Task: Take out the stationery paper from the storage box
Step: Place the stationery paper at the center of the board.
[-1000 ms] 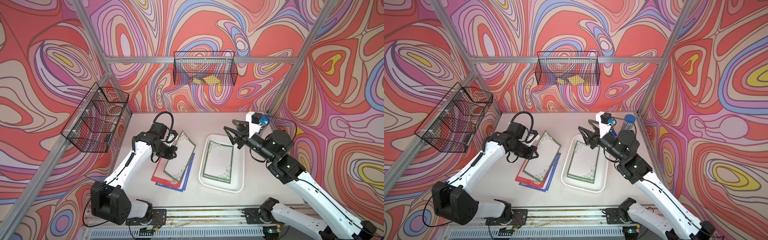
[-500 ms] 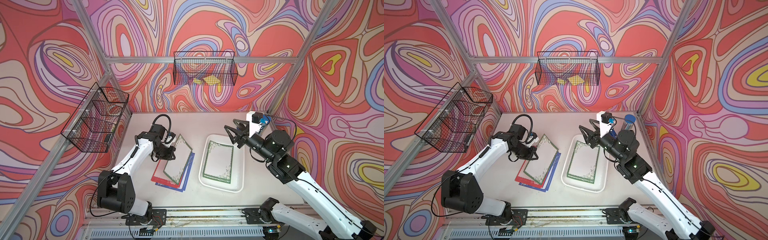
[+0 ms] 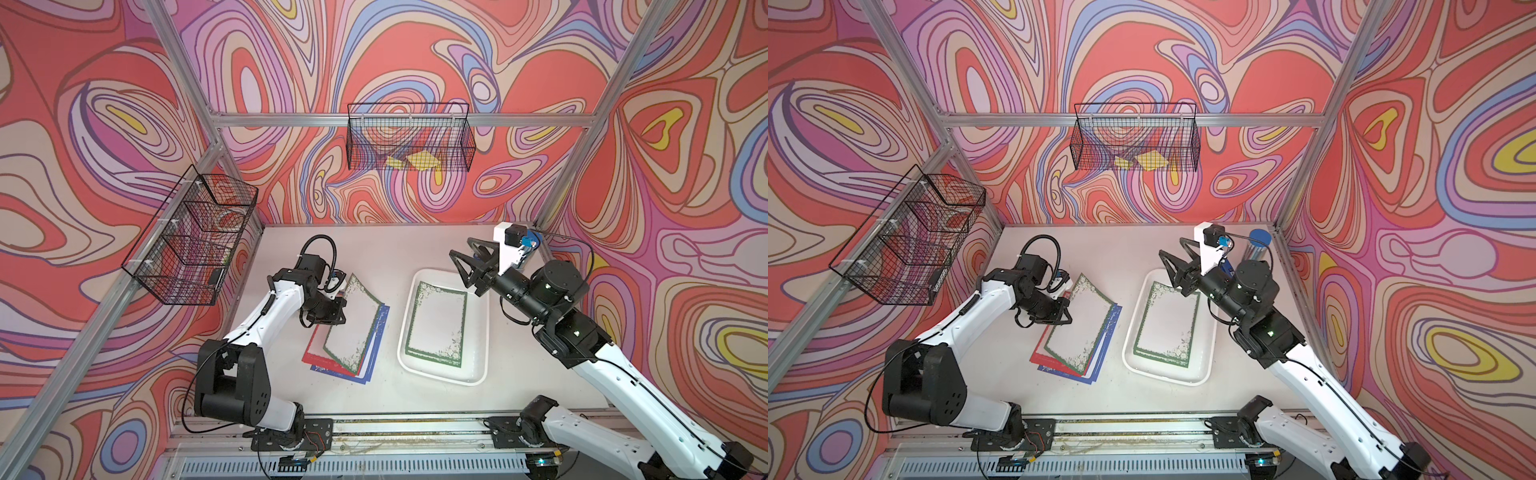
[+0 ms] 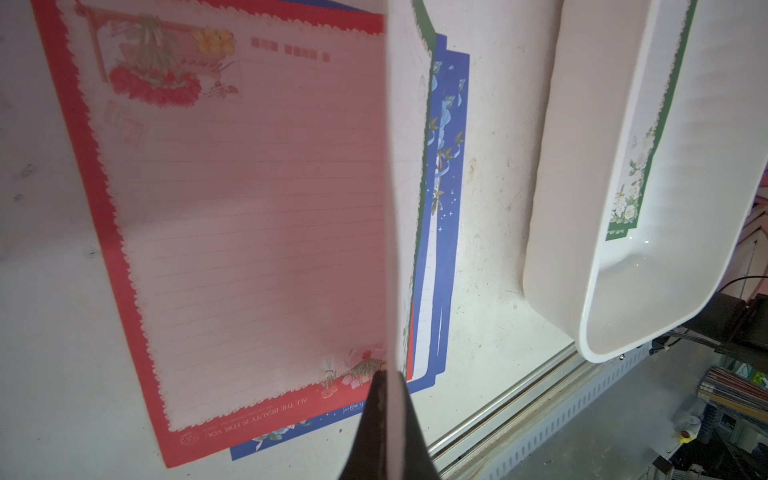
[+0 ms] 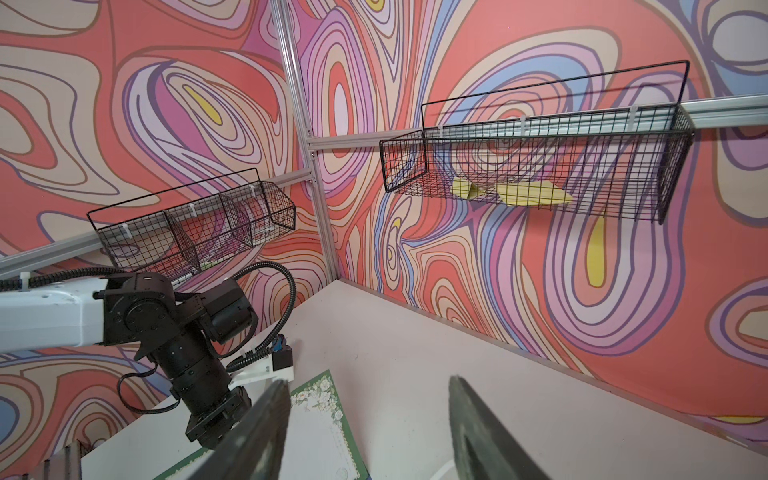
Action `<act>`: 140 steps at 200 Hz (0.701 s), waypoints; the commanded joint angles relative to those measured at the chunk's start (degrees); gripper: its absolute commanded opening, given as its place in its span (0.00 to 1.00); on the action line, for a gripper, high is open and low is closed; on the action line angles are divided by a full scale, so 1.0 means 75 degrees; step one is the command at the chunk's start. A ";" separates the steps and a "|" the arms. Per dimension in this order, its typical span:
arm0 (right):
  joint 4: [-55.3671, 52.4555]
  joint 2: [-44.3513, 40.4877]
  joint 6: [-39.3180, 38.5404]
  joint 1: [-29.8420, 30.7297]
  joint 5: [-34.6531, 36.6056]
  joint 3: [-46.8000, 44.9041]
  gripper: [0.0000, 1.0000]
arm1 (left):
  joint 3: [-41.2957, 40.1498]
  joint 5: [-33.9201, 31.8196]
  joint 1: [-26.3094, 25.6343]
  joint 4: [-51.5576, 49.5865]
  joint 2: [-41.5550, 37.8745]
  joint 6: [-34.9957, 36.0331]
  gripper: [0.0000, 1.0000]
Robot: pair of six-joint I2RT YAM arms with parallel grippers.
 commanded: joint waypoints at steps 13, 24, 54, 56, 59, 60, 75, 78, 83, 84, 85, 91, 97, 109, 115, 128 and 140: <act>-0.0081 -0.0096 0.0013 0.0035 0.0093 0.0055 0.64 | -0.0115 -0.0315 0.0130 0.0072 0.0142 0.0058 0.00; -0.0093 -0.0097 0.0012 0.0036 0.0086 0.0057 0.64 | -0.0141 -0.0379 0.0156 0.0095 0.0178 0.0054 0.00; -0.0103 -0.0119 -0.0003 0.0036 0.0085 0.0061 0.64 | -0.0256 -0.0551 0.0247 0.0229 0.0207 0.0022 0.00; -0.0099 -0.0114 0.0001 0.0036 0.0085 0.0061 0.64 | -0.0260 -0.0581 0.0249 0.0232 0.0216 0.0016 0.00; -0.0102 -0.0119 -0.0005 0.0036 0.0083 0.0066 0.64 | -0.0270 -0.0603 0.0259 0.0242 0.0225 0.0018 0.00; -0.0098 -0.0114 -0.0005 0.0036 0.0082 0.0063 0.64 | -0.0273 -0.0611 0.0260 0.0244 0.0228 0.0018 0.00; -0.0106 -0.0120 -0.0036 0.0036 0.0083 0.0072 0.64 | -0.0300 -0.0736 0.0296 0.0270 0.0305 -0.0029 0.00; -0.0095 -0.0120 -0.0046 0.0036 0.0084 0.0072 0.64 | -0.0299 -0.0779 0.0306 0.0279 0.0331 -0.0050 0.00; -0.0090 -0.0105 -0.0049 0.0036 0.0088 0.0075 0.64 | -0.0294 -0.0837 0.0317 0.0280 0.0373 -0.0086 0.00; -0.0092 -0.0113 -0.0051 0.0036 0.0090 0.0079 0.64 | -0.0297 -0.0851 0.0319 0.0280 0.0384 -0.0087 0.00; -0.0093 -0.0110 -0.0046 0.0036 0.0085 0.0082 0.64 | -0.0293 -0.0870 0.0326 0.0280 0.0395 -0.0093 0.00; -0.0081 -0.0108 -0.0052 0.0032 0.0075 0.0083 0.64 | -0.0285 -0.0956 0.0342 0.0281 0.0462 -0.0136 0.00; -0.0081 -0.0101 -0.0055 0.0036 0.0060 0.0077 0.64 | -0.0267 -0.1035 0.0355 0.0287 0.0538 -0.0164 0.00; -0.0058 -0.0087 -0.0060 0.0036 0.0056 0.0075 0.64 | -0.0222 -0.1129 0.0367 0.0249 0.0708 -0.0170 0.06; -0.0056 -0.0076 -0.0057 0.0036 0.0057 0.0074 0.64 | -0.0200 -0.1164 0.0367 0.0218 0.0797 -0.0175 0.07; -0.0046 -0.0048 -0.0087 0.0036 0.0007 0.0084 0.64 | -0.0134 -0.1253 0.0361 0.0153 0.0956 -0.0191 0.11; -0.0030 0.0004 -0.0098 0.0036 -0.0018 0.0116 0.64 | -0.0101 -0.1450 0.0370 0.0134 0.1025 -0.0254 0.15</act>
